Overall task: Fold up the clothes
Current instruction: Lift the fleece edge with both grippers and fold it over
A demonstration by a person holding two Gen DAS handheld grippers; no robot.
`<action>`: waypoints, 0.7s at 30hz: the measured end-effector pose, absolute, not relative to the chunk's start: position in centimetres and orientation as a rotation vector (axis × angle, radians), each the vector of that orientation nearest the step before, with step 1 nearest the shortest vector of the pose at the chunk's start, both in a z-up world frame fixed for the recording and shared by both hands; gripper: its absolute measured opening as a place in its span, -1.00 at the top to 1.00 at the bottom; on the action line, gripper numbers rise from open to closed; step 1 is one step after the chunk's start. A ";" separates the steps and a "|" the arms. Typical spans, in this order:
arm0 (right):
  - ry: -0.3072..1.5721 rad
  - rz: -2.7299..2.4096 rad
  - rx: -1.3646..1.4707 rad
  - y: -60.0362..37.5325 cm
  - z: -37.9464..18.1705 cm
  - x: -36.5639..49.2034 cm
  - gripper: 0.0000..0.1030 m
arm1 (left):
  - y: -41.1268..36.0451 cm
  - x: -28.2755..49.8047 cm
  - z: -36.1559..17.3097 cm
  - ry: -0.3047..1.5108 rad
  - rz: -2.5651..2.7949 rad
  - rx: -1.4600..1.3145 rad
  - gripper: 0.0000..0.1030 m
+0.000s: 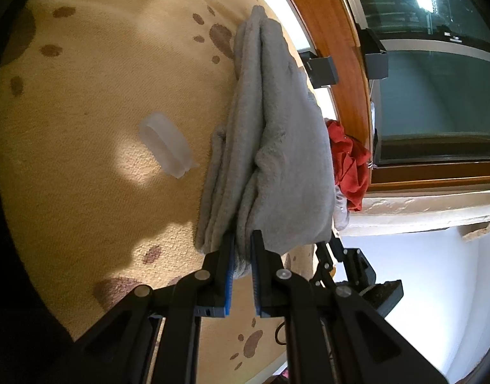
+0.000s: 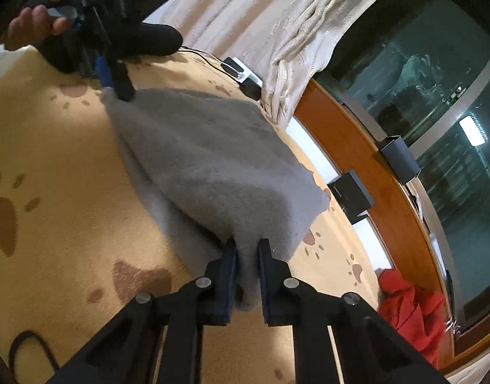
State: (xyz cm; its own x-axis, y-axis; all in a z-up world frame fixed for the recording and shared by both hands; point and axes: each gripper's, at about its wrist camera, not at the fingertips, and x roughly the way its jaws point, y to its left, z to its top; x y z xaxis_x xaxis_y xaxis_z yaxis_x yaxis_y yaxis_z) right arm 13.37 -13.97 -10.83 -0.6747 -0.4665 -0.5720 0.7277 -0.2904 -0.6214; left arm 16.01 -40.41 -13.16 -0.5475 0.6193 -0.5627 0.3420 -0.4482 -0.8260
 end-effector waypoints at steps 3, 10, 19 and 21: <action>1.168 -2.007 0.424 -13.3 -11.7 13.1 0.75 | -40.6 16.3 -13.5 -1.535 2.107 -1.364 0.74; 1.073 -1.975 0.543 -12.6 -11.7 12.3 0.73 | -40.7 16.2 -13.7 -1.557 2.094 -1.375 0.73; 0.506 -1.951 0.662 -9.8 -4.9 10.0 0.52 | -40.5 18.4 -6.3 -1.328 2.548 -1.296 -0.47; 0.424 -1.984 0.642 -10.4 -4.2 9.3 -0.28 | -39.7 18.1 -4.3 -1.263 2.612 -1.199 -0.49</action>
